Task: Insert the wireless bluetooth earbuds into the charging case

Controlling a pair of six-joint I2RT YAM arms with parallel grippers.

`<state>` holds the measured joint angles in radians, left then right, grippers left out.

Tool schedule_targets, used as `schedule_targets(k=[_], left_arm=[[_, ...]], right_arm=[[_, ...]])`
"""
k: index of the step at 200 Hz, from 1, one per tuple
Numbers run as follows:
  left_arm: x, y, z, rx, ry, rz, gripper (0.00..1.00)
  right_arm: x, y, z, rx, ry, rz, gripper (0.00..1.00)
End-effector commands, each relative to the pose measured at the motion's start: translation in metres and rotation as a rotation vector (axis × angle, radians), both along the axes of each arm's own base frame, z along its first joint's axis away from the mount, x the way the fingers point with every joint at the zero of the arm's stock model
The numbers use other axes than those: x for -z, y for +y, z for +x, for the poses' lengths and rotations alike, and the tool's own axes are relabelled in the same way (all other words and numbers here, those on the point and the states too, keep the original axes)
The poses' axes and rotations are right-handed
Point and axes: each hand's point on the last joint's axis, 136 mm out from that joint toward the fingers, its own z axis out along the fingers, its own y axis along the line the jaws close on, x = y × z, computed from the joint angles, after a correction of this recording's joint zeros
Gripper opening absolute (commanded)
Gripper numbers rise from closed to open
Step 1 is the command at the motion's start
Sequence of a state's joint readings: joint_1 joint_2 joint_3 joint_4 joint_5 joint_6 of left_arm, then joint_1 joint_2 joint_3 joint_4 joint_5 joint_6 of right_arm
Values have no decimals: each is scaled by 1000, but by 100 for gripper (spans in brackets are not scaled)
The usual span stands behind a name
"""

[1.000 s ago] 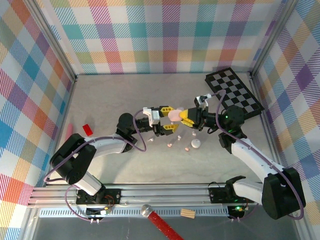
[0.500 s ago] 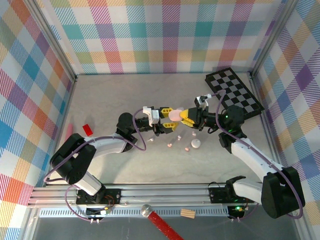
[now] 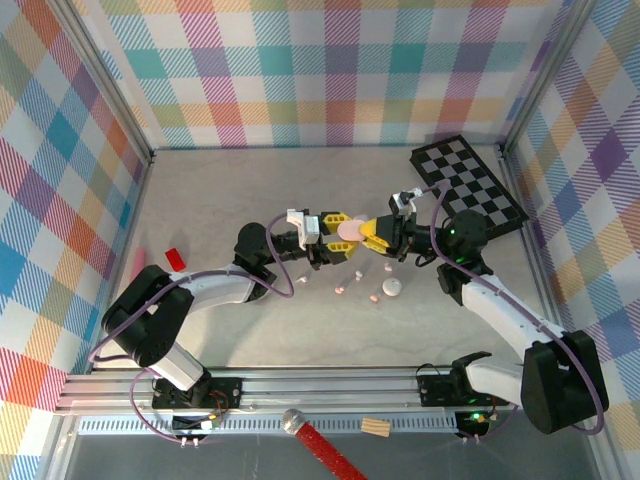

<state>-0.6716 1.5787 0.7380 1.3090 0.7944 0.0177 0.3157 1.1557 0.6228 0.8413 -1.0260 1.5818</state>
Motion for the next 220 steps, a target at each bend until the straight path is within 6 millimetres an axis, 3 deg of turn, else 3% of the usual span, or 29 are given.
schedule_targets(k=[1, 62, 113, 135, 162, 191, 220], left_arm=[[-11, -2, -9, 47, -52, -21, 45], [-8, -4, -7, 46, -52, -16, 46], [-8, -4, -7, 48, -54, -17, 35], [-6, -4, -6, 41, -49, -15, 33], [-3, -2, -4, 20, -44, -13, 26], [5, 1, -1, 17, -4, 3, 24], [21, 6, -2, 56, 54, 38, 25]], right_arm=[[-9, -1, 3, 14, -50, 16, 17], [-13, -3, 0, 17, -58, 22, 17], [-10, -3, 1, 23, -55, 13, 18], [-12, -3, 1, 29, -60, 11, 28], [-4, -7, 3, 89, -72, -67, 54], [10, -23, 6, 235, -189, -282, 72], [28, -49, 5, 340, -376, -556, 83]])
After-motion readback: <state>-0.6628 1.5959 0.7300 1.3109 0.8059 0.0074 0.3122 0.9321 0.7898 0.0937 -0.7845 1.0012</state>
